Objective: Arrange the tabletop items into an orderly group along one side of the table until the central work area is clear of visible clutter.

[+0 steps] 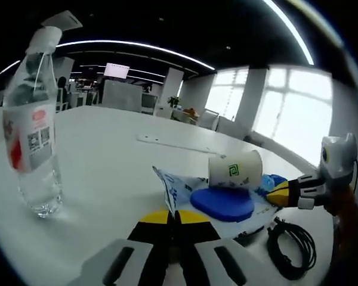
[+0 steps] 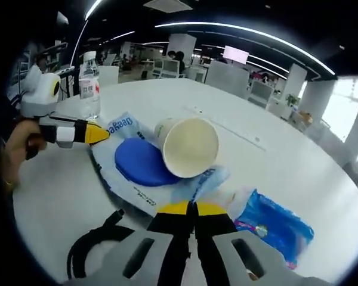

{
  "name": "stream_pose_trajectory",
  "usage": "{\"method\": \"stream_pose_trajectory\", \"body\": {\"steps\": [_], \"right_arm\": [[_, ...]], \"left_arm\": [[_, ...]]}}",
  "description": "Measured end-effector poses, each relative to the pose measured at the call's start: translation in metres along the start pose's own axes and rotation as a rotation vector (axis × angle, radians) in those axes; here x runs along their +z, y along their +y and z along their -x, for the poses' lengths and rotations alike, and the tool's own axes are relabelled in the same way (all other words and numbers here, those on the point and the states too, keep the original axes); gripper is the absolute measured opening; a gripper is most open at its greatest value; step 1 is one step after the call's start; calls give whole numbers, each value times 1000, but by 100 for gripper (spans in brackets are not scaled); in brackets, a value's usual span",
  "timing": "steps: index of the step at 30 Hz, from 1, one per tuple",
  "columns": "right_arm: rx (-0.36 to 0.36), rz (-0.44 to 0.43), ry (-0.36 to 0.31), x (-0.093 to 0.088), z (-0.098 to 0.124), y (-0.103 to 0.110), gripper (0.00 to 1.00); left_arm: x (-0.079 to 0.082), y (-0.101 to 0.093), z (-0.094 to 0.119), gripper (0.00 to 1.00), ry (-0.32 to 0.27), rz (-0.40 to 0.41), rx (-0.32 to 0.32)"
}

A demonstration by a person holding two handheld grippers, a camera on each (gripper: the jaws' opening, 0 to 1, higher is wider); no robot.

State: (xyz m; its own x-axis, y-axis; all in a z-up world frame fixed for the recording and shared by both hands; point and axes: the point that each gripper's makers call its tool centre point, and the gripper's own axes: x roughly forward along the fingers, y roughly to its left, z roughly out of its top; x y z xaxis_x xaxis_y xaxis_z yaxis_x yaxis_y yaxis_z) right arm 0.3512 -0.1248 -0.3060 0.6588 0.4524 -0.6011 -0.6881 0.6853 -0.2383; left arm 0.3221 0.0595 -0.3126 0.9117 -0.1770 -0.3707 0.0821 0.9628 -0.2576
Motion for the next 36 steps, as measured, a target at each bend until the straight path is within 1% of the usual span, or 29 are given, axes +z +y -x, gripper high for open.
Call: {"method": "stream_pose_trajectory", "body": {"steps": [2,4,13,18,20,26,27,28,29,31,33,36], "right_arm": [[2,15,19,-6,-2,1,0],[1,24,20,-10,-4,2,0],[0,33,14,-11,-5,-2,0],[1,48,6,-12,-5,-2,0],[-3,69,0,-12,-5,-2,0],[-4,67,-10,-12,-5,-3,1],[-6,75,-10,-12,-5,-3,1],[-8,78,-11,-12,-4,-3,1],[-9,85,-12,-12,-4,-3,1],[-9,116,-12,-12,-4,-2,2],[-11,124,-8,-12,-4,-1,3],[-18,134,-7,-11,-4,-2,4]], "left_arm": [[-3,0,-1,1,11,3,-4],[-2,-1,-1,1,1,14,-10],[-3,-4,-1,1,3,11,-13],[-2,-5,-1,1,3,0,-11],[-3,-4,-1,1,3,-3,-10],[-3,-5,0,1,4,-5,-5],[-4,-7,1,1,5,-30,-13],[-3,-6,2,2,4,-74,-18],[-4,-7,4,2,2,-53,-11],[-4,-7,8,3,-1,-63,-7],[0,-8,9,3,-12,-84,-4],[1,-7,10,5,-17,-92,0]]}}
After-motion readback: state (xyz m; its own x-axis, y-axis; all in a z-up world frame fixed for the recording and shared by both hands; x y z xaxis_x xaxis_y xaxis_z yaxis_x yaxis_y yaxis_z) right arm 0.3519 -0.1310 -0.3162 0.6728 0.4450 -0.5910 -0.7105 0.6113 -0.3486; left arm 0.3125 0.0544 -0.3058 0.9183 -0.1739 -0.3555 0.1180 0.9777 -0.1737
